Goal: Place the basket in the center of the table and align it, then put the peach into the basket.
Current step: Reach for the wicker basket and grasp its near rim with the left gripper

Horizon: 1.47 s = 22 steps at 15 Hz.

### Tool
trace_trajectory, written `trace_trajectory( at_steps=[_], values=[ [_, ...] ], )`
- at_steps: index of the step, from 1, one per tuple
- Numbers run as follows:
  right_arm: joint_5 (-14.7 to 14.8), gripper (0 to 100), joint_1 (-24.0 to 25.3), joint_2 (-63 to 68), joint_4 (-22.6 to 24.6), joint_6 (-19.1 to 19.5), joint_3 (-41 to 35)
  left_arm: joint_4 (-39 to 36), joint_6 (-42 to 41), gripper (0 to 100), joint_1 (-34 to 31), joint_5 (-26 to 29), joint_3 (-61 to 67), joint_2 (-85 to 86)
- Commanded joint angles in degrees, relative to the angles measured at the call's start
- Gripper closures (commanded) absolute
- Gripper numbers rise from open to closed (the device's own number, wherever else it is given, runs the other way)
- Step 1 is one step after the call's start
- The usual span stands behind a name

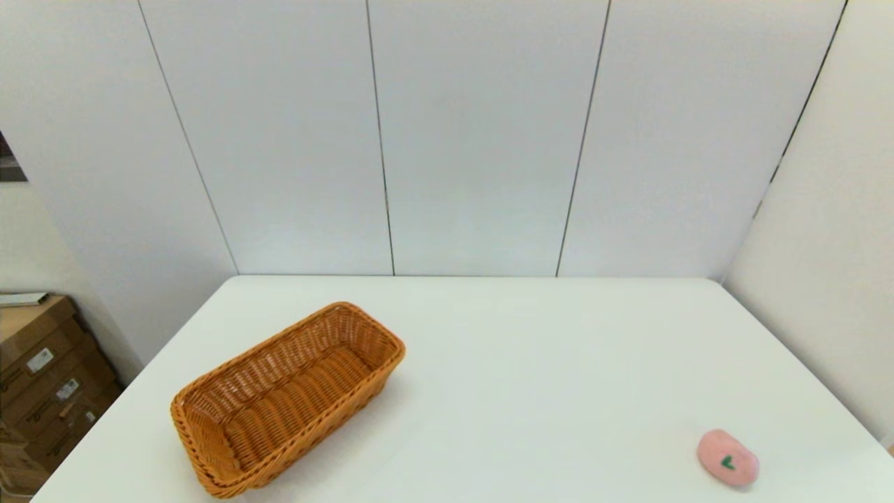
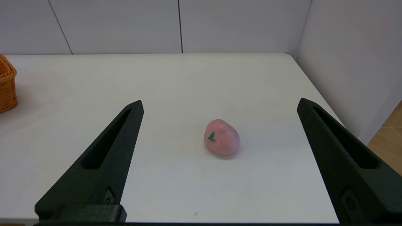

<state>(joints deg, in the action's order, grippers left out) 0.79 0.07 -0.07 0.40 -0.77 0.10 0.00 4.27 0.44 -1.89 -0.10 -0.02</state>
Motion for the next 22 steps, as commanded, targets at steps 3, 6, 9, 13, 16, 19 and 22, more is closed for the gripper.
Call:
trace_trajectory(
  at_steps=[3,6,9,13,16,19,22],
  values=[
    [0.0,0,0.0,0.1,0.0,0.1,0.0,0.0,0.1,0,0.0,0.0,0.0,0.1],
    [0.0,0,0.0,0.1,0.0,0.1,0.0,0.0,0.1,0,0.0,0.0,0.0,0.1],
    [0.0,0,0.0,0.1,0.0,0.2,0.0,0.0,0.1,0,0.0,0.0,0.0,0.1],
    [0.0,0,0.0,0.1,0.0,0.2,0.0,4.4,5.3,0,-0.1,-0.6,-9.6,-4.2],
    [0.0,0,0.0,0.1,-0.1,0.2,0.0,13.6,13.9,0,-1.6,-2.2,-23.5,-19.2],
    [0.0,0,0.0,0.1,0.0,0.2,0.0,19.6,18.5,0,-4.4,-2.7,-28.4,-30.6],
    [0.0,0,0.0,0.1,0.0,0.1,0.0,25.7,22.8,0,-4.3,-2.4,-33.0,-44.4]
  ],
)
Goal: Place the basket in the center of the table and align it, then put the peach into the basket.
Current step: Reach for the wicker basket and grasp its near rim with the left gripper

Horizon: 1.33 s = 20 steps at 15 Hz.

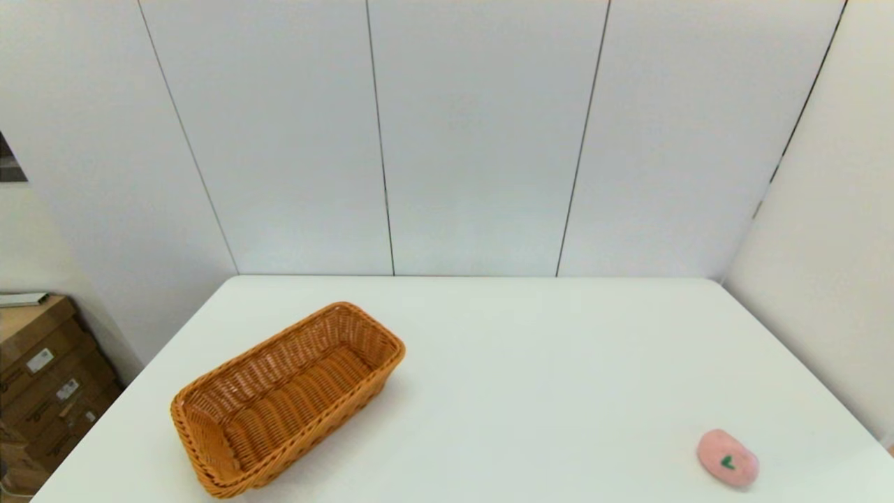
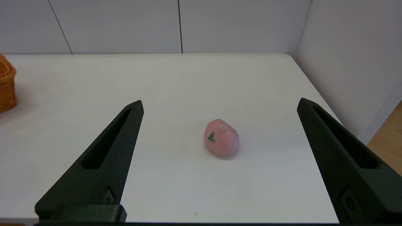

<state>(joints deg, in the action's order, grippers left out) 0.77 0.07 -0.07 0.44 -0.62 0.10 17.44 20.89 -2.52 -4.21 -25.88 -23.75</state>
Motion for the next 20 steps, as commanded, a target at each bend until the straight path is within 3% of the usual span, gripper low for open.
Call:
trace_trajectory(
  at_steps=[1,13,20],
  values=[
    [0.0,0,0.0,0.1,0.0,-0.1,0.0,8.8,7.6,0,-1.3,0.1,-8.0,-24.7],
    [0.0,0,0.0,0.1,0.0,-0.1,0.0,6.6,20.3,0,0.1,10.9,-12.0,-62.9],
    [0.0,0,0.0,0.1,0.0,-0.1,0.0,-0.9,22.0,0,0.0,11.2,-12.8,-76.4]
  ],
)
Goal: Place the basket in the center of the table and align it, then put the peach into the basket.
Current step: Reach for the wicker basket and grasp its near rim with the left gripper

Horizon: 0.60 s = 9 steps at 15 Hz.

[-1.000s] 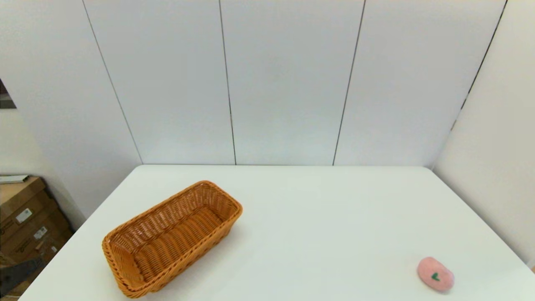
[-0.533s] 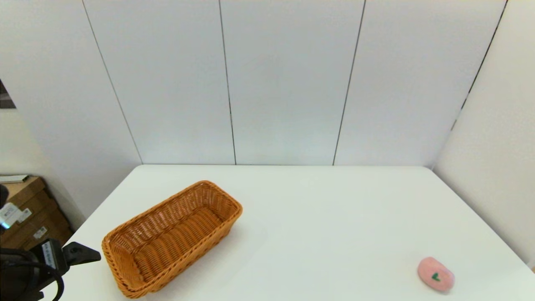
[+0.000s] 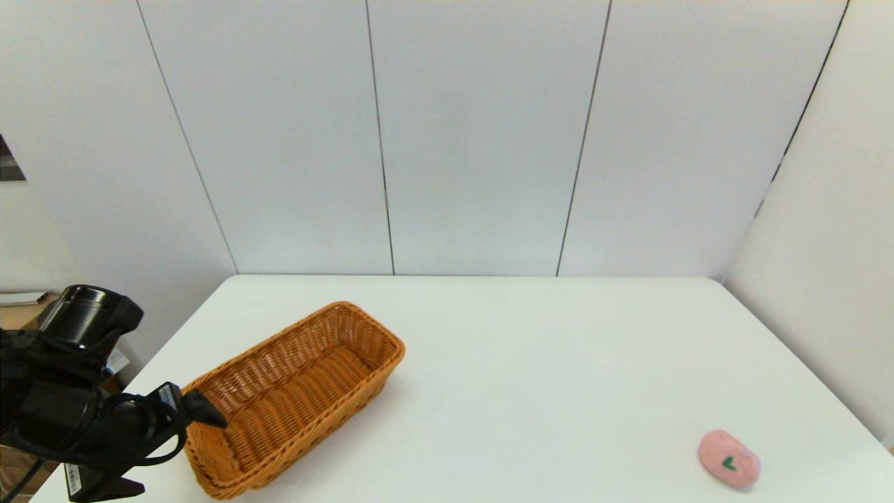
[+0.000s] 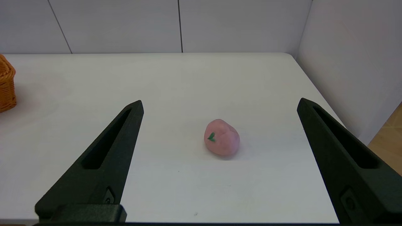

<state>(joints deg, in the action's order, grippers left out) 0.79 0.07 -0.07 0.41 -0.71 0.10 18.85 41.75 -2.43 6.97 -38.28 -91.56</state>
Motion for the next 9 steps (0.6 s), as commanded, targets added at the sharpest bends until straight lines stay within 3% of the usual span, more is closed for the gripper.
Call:
trace_trajectory(
  at_steps=[1,9],
  values=[
    [0.0,0,0.0,0.1,0.0,0.0,0.0,-3.0,1.8,0,-0.1,0.0,-0.6,-9.4],
    [0.0,0,0.0,0.1,0.0,0.0,0.0,-5.6,8.3,0,-0.1,-0.1,-5.4,-19.6]
  ],
)
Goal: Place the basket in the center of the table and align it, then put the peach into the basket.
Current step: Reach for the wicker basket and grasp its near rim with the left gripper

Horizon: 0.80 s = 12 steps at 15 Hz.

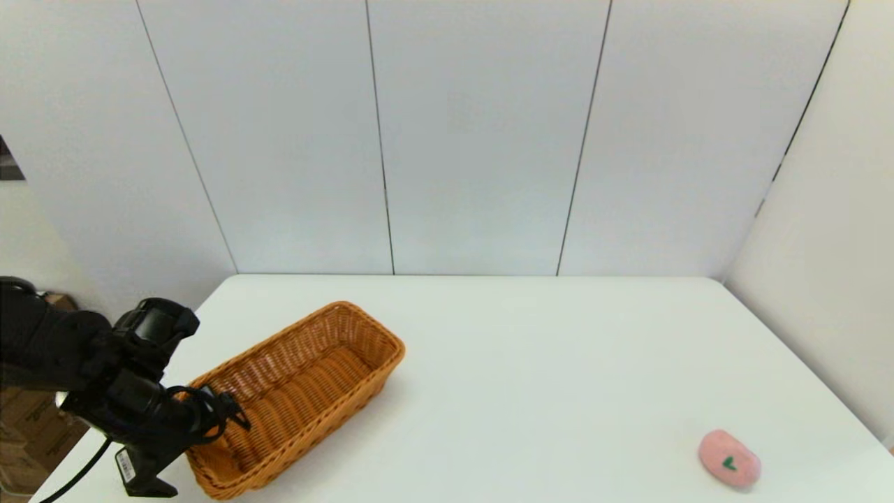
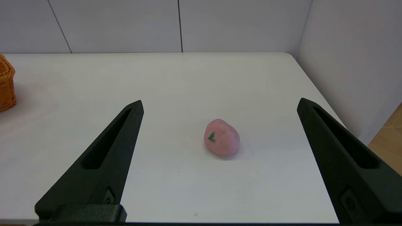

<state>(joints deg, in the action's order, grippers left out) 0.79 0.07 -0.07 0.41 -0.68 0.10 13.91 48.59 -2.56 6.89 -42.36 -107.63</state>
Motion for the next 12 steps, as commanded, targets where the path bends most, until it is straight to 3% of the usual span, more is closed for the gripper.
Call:
trace_trajectory(
  at_steps=[1,5,6,12],
  values=[
    [0.0,0,0.0,0.1,0.0,0.0,0.0,-0.6,2.1,0,0.0,0.0,-1.9,-3.9],
    [0.0,0,0.0,0.1,0.0,-0.1,0.0,-0.6,4.4,0,0.0,-0.3,-3.1,-4.9],
    [0.0,0,0.0,0.1,0.0,-0.1,0.0,-0.6,5.3,100,0.1,-0.4,-3.5,-5.3],
    [0.0,0,0.0,0.1,0.0,-0.1,0.0,-0.5,5.6,100,0.1,-1.5,-3.9,-5.8]
  ],
)
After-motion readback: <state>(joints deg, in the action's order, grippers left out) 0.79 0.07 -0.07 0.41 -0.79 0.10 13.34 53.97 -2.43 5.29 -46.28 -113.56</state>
